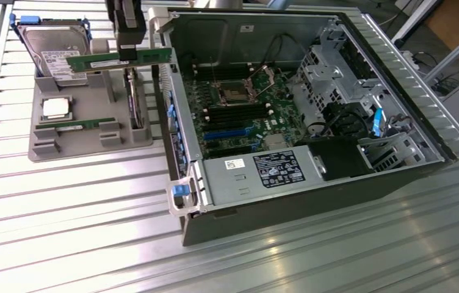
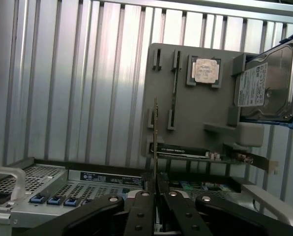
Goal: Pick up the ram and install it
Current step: 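Pick up the ram and move it above insertion slot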
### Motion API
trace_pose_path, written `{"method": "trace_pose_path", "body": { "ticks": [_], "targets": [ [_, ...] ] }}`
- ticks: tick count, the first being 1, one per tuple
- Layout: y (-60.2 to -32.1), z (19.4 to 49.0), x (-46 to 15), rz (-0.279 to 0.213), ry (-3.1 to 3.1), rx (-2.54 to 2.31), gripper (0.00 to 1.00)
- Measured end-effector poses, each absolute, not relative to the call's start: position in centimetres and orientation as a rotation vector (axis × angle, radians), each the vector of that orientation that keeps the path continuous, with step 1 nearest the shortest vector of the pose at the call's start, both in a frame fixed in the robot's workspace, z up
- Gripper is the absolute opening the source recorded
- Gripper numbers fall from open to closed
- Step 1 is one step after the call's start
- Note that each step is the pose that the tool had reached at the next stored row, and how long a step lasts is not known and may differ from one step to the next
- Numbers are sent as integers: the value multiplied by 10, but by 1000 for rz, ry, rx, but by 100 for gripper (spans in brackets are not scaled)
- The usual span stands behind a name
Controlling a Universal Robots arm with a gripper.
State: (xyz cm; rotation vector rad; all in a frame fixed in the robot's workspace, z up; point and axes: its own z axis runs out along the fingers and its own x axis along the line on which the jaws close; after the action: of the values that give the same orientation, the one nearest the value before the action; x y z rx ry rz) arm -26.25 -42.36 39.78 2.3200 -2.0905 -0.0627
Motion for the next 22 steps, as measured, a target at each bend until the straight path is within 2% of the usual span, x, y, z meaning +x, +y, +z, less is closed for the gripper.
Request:
{"method": "trace_pose_path", "body": {
  "ticks": [22],
  "targets": [
    [-424,398,-240,-63,-2091,2320,13]
  ]
}}
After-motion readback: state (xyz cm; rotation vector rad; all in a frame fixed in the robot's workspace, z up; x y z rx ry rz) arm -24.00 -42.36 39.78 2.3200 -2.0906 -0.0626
